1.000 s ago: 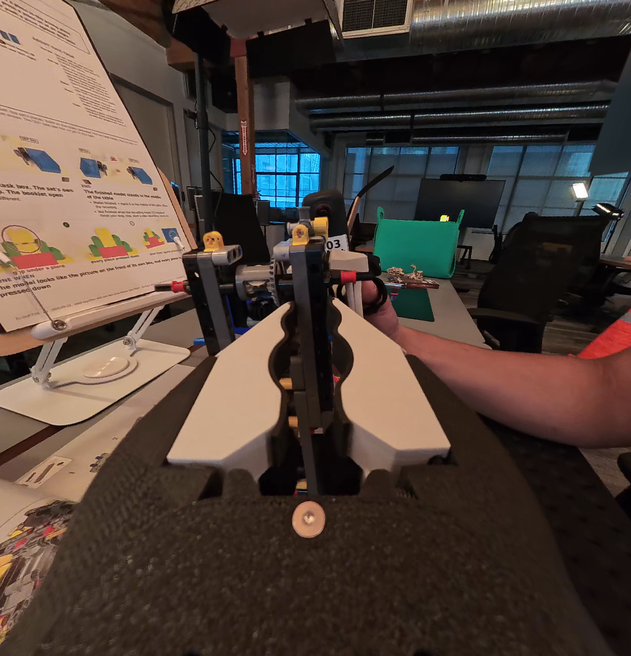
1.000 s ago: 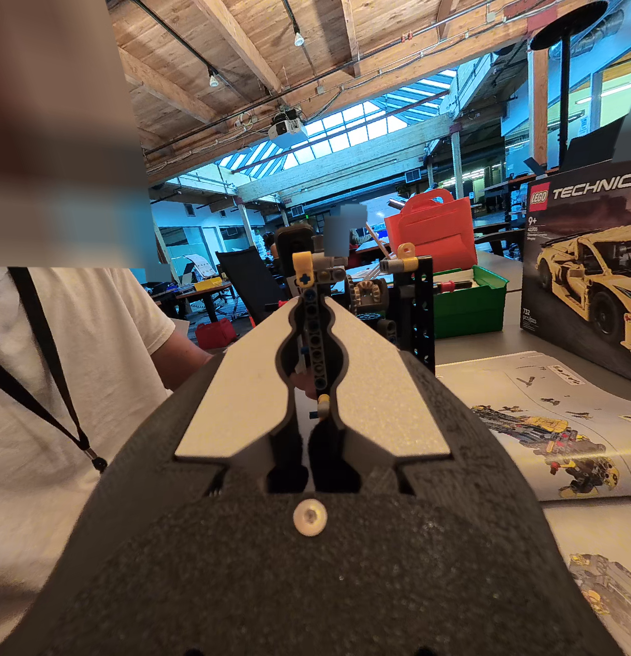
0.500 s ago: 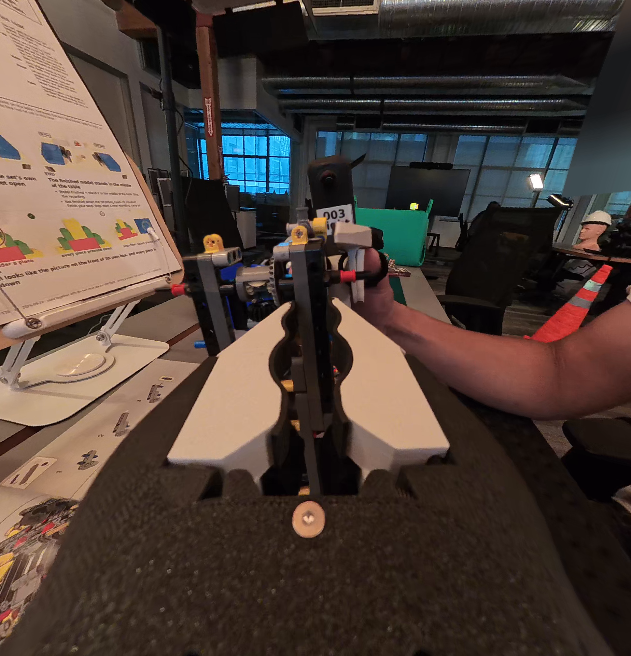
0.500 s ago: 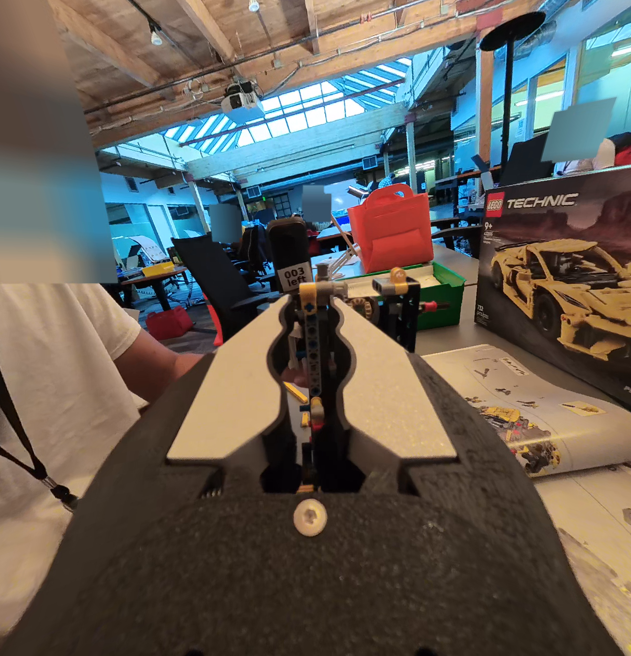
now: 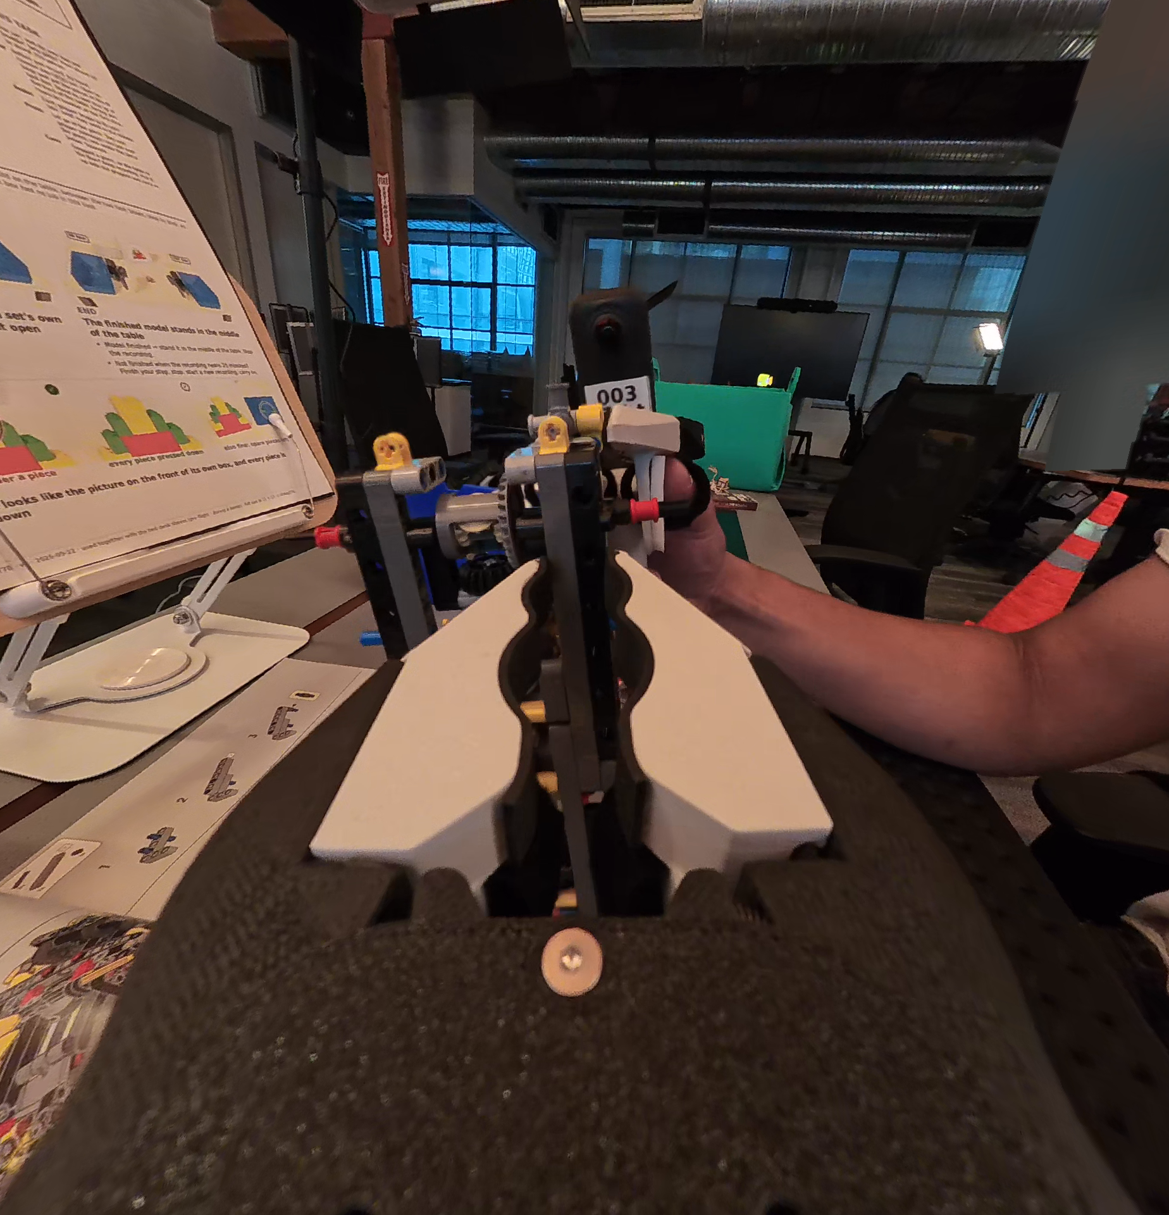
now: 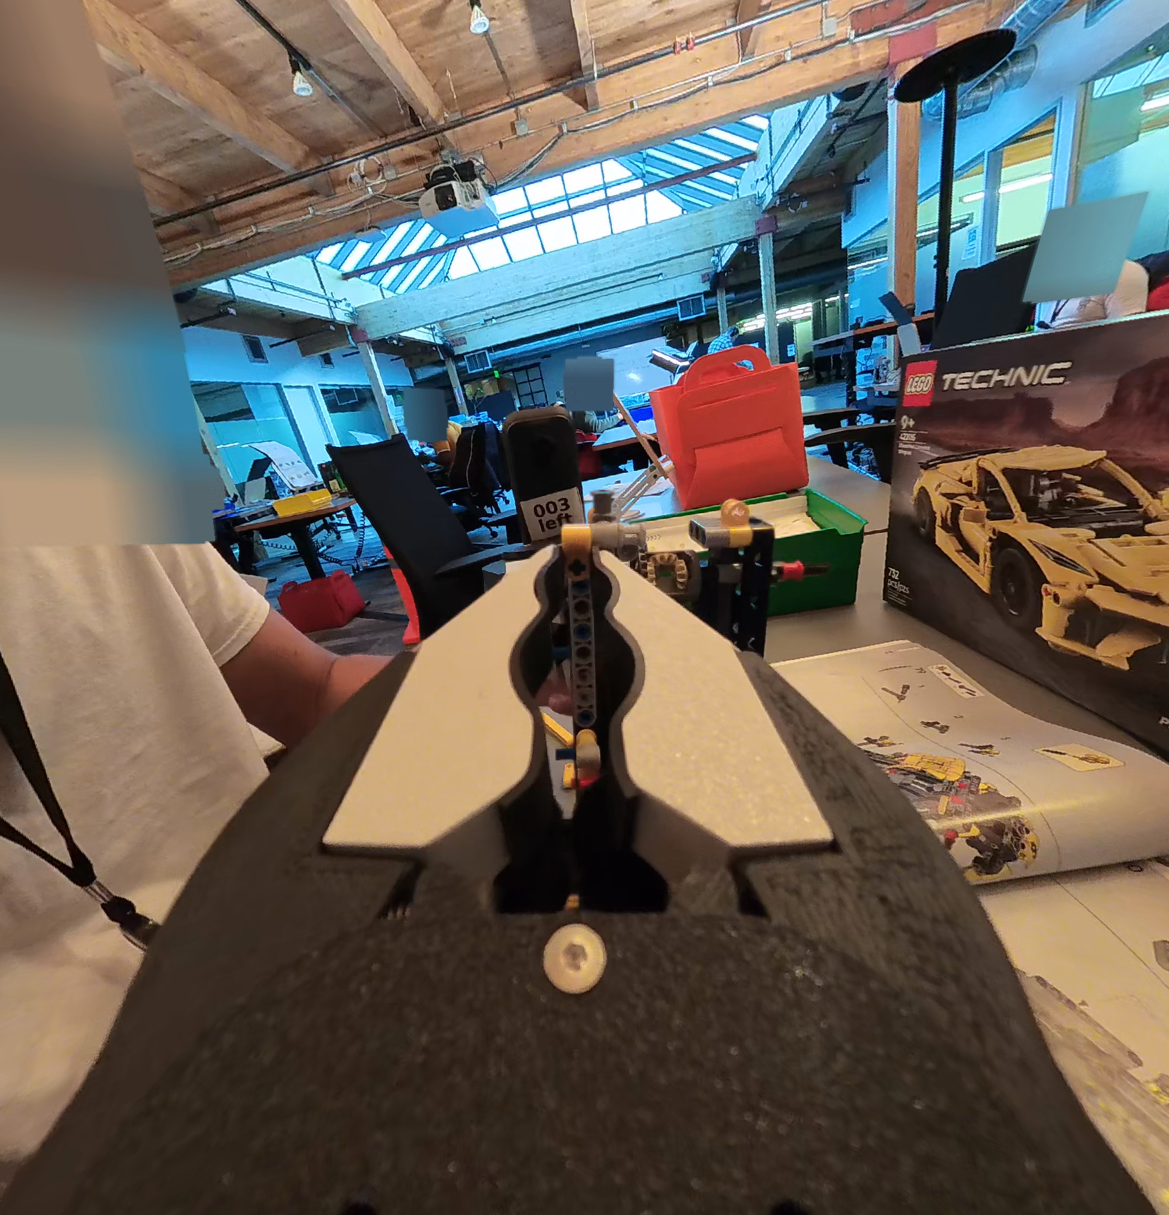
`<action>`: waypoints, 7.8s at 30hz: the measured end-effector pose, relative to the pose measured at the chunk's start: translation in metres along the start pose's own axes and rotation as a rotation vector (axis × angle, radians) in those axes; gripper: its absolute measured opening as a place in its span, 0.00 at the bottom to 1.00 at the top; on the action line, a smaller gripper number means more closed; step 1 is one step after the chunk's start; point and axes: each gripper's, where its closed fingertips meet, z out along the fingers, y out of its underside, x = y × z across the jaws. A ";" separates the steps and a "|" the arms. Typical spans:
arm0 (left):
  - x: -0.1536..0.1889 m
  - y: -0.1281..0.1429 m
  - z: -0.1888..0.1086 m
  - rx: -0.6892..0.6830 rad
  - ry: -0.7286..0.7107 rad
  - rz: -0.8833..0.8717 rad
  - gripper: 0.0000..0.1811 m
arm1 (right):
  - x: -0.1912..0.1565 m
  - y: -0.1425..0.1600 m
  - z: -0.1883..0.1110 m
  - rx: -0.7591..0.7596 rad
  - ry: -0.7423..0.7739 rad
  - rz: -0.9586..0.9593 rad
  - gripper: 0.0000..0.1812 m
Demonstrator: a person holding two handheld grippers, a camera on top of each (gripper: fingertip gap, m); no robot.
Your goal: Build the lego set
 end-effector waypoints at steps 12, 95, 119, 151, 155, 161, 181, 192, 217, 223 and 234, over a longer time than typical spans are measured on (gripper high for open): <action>0.009 0.002 0.000 -0.060 0.042 0.049 0.08 | -0.006 0.000 -0.001 -0.025 -0.027 0.041 0.12; 0.010 -0.016 0.008 -0.146 0.093 0.120 0.15 | -0.007 0.000 0.009 -0.145 0.055 -0.026 0.13; 0.015 -0.016 -0.008 -0.080 0.041 0.105 0.15 | -0.022 0.011 0.014 -0.203 0.092 -0.137 0.04; 0.033 -0.014 0.029 -0.110 -0.210 0.227 0.15 | -0.027 -0.008 -0.021 -0.037 0.743 -0.145 0.28; 0.049 -0.011 0.043 -0.132 -0.289 0.336 0.14 | -0.037 0.003 -0.027 -0.277 0.916 -0.181 0.33; 0.060 -0.009 0.050 -0.114 -0.375 0.426 0.15 | -0.040 0.007 -0.039 -0.474 1.036 -0.179 0.31; 0.062 -0.007 0.052 -0.106 -0.393 0.473 0.14 | -0.040 0.003 -0.036 -0.512 0.938 -0.264 0.21; 0.062 -0.010 0.050 -0.086 -0.374 0.456 0.15 | -0.044 -0.001 -0.034 -0.383 0.913 -0.231 0.33; 0.050 -0.020 0.019 0.014 0.101 0.056 0.15 | -0.051 0.010 -0.021 -0.175 0.156 -0.015 0.03; 0.055 -0.019 0.017 0.010 0.116 0.073 0.14 | -0.057 0.012 -0.019 -0.114 0.125 0.035 0.03; 0.054 -0.019 0.016 0.015 0.128 0.062 0.14 | -0.057 0.012 -0.017 0.083 0.094 0.147 0.03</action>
